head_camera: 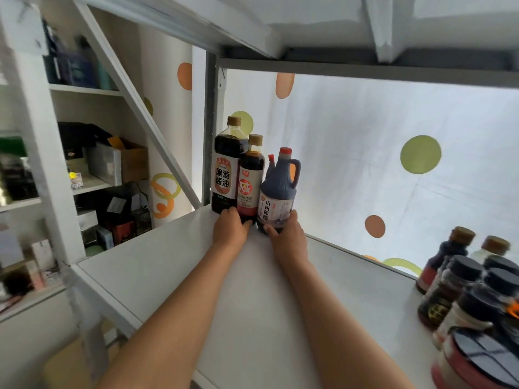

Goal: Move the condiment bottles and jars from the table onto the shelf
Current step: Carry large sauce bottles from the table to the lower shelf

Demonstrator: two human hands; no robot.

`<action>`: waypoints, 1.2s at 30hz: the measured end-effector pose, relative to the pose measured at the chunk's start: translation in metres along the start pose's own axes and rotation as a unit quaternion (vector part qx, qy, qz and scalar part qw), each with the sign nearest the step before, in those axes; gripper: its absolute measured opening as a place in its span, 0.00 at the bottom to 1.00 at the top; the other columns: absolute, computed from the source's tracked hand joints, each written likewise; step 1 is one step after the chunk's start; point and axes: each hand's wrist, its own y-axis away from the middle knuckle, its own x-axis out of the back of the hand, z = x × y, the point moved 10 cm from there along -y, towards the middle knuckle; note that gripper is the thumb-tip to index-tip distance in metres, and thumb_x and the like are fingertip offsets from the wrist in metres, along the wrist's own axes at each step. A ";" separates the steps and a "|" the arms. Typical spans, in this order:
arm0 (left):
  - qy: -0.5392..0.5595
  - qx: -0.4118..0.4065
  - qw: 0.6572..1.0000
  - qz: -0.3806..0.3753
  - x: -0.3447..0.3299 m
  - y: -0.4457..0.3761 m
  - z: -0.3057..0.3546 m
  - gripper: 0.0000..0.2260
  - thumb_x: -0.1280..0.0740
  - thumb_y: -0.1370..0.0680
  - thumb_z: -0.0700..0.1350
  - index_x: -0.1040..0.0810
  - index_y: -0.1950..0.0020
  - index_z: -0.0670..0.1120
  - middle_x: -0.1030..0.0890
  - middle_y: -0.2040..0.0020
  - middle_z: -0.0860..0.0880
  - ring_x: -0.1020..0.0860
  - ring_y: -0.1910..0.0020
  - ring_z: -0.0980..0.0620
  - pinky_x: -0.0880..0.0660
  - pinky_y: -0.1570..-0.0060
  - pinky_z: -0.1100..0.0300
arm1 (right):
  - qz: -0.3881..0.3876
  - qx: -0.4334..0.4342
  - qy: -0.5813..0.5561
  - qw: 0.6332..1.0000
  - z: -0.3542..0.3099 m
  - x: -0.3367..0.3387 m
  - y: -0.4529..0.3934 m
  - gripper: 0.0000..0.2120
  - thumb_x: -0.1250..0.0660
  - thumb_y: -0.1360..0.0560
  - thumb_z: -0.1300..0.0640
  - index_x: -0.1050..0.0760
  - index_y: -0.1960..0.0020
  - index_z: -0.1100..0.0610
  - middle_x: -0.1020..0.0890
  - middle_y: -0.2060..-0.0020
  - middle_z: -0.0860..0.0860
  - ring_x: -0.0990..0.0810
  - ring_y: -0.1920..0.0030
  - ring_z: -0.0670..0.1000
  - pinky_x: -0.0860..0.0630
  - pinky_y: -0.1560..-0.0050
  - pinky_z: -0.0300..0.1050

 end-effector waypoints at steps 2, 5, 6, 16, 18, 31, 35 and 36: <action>-0.045 -0.023 0.998 -0.038 -0.001 0.017 0.005 0.19 0.32 0.23 0.49 0.27 0.38 0.39 0.24 0.39 0.39 0.26 0.40 0.39 0.28 0.43 0.50 | -0.004 0.007 0.037 0.999 -0.007 0.003 0.013 0.27 0.29 0.26 0.50 0.36 0.33 0.58 0.25 0.36 0.57 0.25 0.37 0.59 0.25 0.43 0.53; -0.178 -0.070 0.979 -0.070 0.010 0.044 0.008 0.19 0.37 0.21 0.52 0.30 0.33 0.44 0.26 0.35 0.43 0.29 0.35 0.43 0.32 0.36 0.48 | -0.002 0.050 0.133 0.990 -0.028 0.009 0.039 0.28 0.31 0.24 0.52 0.37 0.30 0.60 0.27 0.33 0.58 0.28 0.33 0.60 0.28 0.36 0.54; -0.218 -0.074 0.970 -0.073 0.019 0.054 0.006 0.20 0.38 0.20 0.53 0.31 0.31 0.45 0.27 0.33 0.44 0.31 0.33 0.44 0.36 0.32 0.46 | 0.002 0.071 0.161 0.984 -0.036 0.010 0.052 0.29 0.32 0.24 0.53 0.38 0.28 0.61 0.28 0.32 0.58 0.30 0.32 0.59 0.29 0.34 0.53; -0.239 -0.100 0.964 -0.052 0.115 0.172 -0.035 0.25 0.50 0.16 0.51 0.48 0.21 0.43 0.45 0.21 0.46 0.51 0.21 0.46 0.53 0.25 0.42 | -0.021 0.170 0.223 0.960 -0.107 0.003 0.204 0.31 0.39 0.19 0.51 0.45 0.21 0.58 0.42 0.21 0.54 0.46 0.21 0.53 0.49 0.22 0.47; -0.232 -0.097 0.967 -0.049 0.134 0.198 -0.040 0.25 0.52 0.16 0.51 0.50 0.21 0.43 0.47 0.20 0.46 0.53 0.21 0.47 0.54 0.24 0.43 | -0.031 0.185 0.215 0.958 -0.118 0.000 0.229 0.30 0.39 0.19 0.52 0.44 0.21 0.58 0.41 0.22 0.54 0.46 0.21 0.53 0.50 0.23 0.47; -0.253 0.019 0.963 0.087 0.220 0.383 -0.072 0.25 0.51 0.16 0.48 0.53 0.21 0.44 0.50 0.20 0.46 0.55 0.21 0.48 0.54 0.23 0.45 | -0.131 0.259 0.028 0.956 -0.142 0.003 0.378 0.27 0.39 0.19 0.55 0.40 0.22 0.56 0.39 0.22 0.53 0.45 0.21 0.52 0.49 0.21 0.50; -0.316 0.100 0.941 0.069 0.223 0.461 -0.087 0.31 0.44 0.18 0.46 0.59 0.21 0.43 0.56 0.20 0.45 0.59 0.22 0.47 0.54 0.24 0.43 | -0.188 0.308 0.023 0.932 -0.134 -0.010 0.434 0.28 0.39 0.19 0.56 0.41 0.22 0.56 0.40 0.22 0.52 0.47 0.21 0.51 0.57 0.27 0.42; -0.321 0.126 0.936 0.072 0.228 0.482 -0.092 0.30 0.46 0.18 0.46 0.59 0.21 0.43 0.56 0.20 0.45 0.59 0.22 0.47 0.54 0.24 0.42 | -0.207 0.324 0.015 0.923 -0.136 -0.014 0.452 0.27 0.39 0.20 0.57 0.41 0.22 0.56 0.39 0.22 0.53 0.47 0.21 0.52 0.56 0.26 0.41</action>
